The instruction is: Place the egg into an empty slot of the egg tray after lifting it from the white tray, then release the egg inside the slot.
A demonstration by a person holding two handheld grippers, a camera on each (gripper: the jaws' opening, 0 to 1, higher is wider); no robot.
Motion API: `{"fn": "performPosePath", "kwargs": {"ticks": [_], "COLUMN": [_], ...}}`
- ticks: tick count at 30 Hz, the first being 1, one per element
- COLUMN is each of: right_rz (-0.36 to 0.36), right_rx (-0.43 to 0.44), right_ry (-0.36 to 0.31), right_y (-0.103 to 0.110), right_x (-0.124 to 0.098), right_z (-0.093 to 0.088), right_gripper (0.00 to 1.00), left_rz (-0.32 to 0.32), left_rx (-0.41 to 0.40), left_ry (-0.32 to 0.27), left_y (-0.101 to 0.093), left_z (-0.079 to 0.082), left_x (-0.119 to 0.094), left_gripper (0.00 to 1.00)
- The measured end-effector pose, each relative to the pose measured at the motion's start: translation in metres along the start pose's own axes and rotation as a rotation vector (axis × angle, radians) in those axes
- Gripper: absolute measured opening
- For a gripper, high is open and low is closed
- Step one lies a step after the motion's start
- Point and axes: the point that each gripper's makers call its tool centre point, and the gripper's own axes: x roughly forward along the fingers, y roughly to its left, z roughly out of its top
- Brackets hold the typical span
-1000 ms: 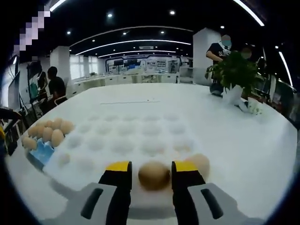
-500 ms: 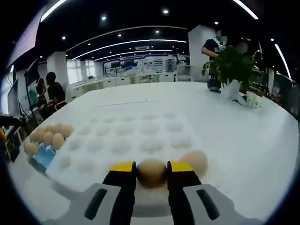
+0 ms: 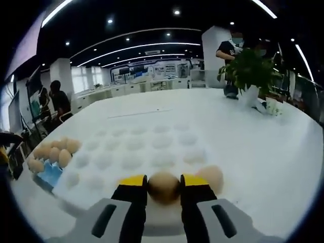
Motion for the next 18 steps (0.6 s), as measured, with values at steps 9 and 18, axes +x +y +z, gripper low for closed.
{"fn": "performPosePath", "kwargs": {"ticks": [9,18], "right_rz": [0.008,0.065], "right_rx": [-0.060,-0.111], "right_ry": [-0.032,-0.075], "right_y": [0.008,0.030], "right_x": [-0.003,0.001], "right_z": [0.019,0.044], "right_gripper": [0.25,0.25], "left_rz": [-0.003,0.003], "left_rx": [0.002,0.002], "left_ry": [0.001,0.003], "left_y": [-0.001,-0.002], "left_z": [0.000,-0.001], "left_x": [-0.001,-0.001], "left_gripper": [0.95,0.95]}}
